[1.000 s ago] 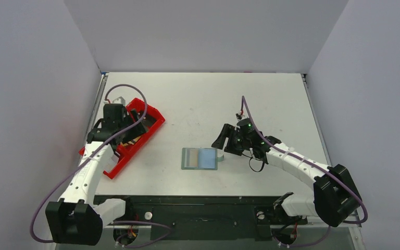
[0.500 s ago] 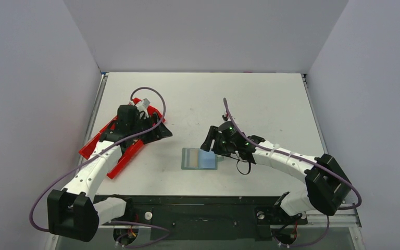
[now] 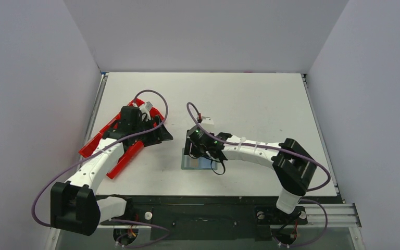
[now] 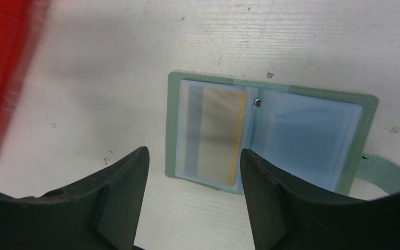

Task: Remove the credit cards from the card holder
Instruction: Remove the credit card from the card holder.

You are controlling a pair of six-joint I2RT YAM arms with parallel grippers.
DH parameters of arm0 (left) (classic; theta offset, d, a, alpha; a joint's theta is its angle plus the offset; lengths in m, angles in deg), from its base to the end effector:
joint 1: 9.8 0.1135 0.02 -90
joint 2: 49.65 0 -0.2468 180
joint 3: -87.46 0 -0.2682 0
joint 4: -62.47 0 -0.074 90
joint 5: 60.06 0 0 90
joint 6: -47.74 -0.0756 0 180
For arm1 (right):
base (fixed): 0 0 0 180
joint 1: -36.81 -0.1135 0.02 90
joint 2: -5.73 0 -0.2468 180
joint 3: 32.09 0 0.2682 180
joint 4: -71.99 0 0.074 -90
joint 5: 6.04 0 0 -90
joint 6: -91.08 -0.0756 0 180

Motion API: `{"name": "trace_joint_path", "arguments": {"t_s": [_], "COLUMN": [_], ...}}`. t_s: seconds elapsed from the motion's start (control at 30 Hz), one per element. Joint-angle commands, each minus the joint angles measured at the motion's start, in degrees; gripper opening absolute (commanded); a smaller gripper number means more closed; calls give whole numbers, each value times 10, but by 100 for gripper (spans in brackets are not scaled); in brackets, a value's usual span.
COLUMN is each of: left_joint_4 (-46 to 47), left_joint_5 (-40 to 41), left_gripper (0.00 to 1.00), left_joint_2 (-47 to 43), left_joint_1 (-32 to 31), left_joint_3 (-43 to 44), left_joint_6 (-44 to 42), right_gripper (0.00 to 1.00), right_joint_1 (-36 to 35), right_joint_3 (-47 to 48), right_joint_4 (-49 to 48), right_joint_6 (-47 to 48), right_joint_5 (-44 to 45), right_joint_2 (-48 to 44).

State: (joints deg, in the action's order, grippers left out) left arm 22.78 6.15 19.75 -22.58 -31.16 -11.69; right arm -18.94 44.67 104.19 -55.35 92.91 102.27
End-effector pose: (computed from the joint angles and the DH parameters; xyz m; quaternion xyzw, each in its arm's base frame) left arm 0.2810 -0.0950 0.2012 -0.0677 0.9132 -0.3090 0.2570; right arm 0.2304 0.3175 0.1508 0.0310 0.9424 0.2284 0.2424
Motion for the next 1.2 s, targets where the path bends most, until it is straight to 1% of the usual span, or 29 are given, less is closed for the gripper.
{"name": "trace_joint_path", "arguments": {"t_s": [0.0, 0.13, 0.33, 0.83, 0.97, 1.1, 1.13, 1.17], "left_joint_4": [1, -1, -1, 1, 2, 5, 5, 5], "left_joint_5": [9, 14, 15, 11, 11, 8, 8, 8], "left_gripper": [63, 64, 64, 64, 64, 64, 64, 64], "left_joint_2": [1, -2, -1, 4, 4, 6, 7, 6], "left_joint_1": [-2, -2, -1, -1, -1, -1, -1, -1], "left_joint_3": [-3, -4, -8, -10, -12, -13, -13, -14], "left_joint_6": [-15, -16, -16, -14, -14, -13, -13, -12], "right_gripper": [60, 60, 59, 58, 52, 42, 38, 37], "right_joint_1": [-22, -37, -49, -59, -59, -57, -55, -55], "right_joint_3": [60, 94, 113, 129, 125, 113, 110, 102], "right_joint_4": [58, 81, 111, 119, 119, 118, 117, 113], "right_joint_6": [3, 7, 8, 14, 15, 14, 13, 12], "right_joint_5": [64, 78, 103, 111, 109, 102, 99, 96], "right_joint_2": [56, 90, 111, 154, 159, 162, 161, 158]}}
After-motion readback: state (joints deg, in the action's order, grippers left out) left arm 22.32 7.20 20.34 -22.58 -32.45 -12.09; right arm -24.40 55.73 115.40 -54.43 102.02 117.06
